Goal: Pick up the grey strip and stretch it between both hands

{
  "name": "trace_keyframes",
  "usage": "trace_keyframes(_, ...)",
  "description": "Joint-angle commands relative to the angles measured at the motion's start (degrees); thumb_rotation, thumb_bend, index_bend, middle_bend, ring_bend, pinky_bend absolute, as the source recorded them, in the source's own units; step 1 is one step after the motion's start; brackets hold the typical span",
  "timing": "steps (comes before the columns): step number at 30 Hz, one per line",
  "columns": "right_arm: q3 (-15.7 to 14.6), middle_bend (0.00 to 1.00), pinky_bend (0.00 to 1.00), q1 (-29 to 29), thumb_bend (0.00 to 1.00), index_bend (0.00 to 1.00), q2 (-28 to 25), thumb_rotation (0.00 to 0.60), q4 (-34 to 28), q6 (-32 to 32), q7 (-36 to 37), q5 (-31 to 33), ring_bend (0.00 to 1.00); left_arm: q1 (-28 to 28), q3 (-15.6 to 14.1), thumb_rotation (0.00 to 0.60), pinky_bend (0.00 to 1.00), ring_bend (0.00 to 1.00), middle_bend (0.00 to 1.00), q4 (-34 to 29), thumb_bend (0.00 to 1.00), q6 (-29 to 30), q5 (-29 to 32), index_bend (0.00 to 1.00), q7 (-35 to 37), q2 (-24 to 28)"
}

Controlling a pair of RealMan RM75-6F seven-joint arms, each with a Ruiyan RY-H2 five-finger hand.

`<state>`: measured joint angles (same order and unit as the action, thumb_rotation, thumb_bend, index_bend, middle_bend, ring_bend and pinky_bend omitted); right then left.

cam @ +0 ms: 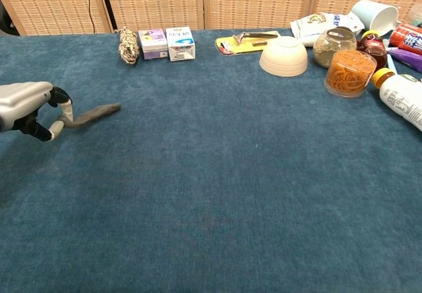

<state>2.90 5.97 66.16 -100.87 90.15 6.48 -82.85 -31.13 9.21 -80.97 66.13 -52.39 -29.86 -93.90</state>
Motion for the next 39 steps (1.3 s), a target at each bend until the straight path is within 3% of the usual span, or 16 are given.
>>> trace_keyframes(1,-0.02,0.18,0.0,-0.03,0.39,0.26,-0.06,0.6,-0.01,-0.01,0.06,-0.14,0.1,0.38,0.15,0.6,0.07,0.21,0.22,-1.16,0.62,0.87,-1.41,0.68,0.81,1.2)
trace_keyframes(17,0.49,0.2,0.0,-1.92,0.39,0.3,-1.07,0.6,-1.08,-1.39,0.72,-2.28,0.11,0.56,-0.22,0.6,0.07,0.21,0.23,-9.63,0.62,0.54,-11.2,0.7,6.53,12.08)
trace_keyframes(26,1.91,0.22,0.0,-5.3,0.39,0.3,-3.01,0.6,-4.02,-4.03,1.99,-4.27,0.16,-1.16,2.73,0.6,0.07,0.21,0.23,-18.39,0.62,-5.31,-10.22,0.7,13.03,20.94)
trace_keyframes(39,4.47,0.23,0.0,-11.33,0.39,0.31,-5.14,0.6,-7.18,-10.14,5.51,-4.05,0.17,-4.08,4.91,0.6,0.07,0.21,0.23,-22.25,0.62,-6.48,-10.05,0.7,13.25,24.03)
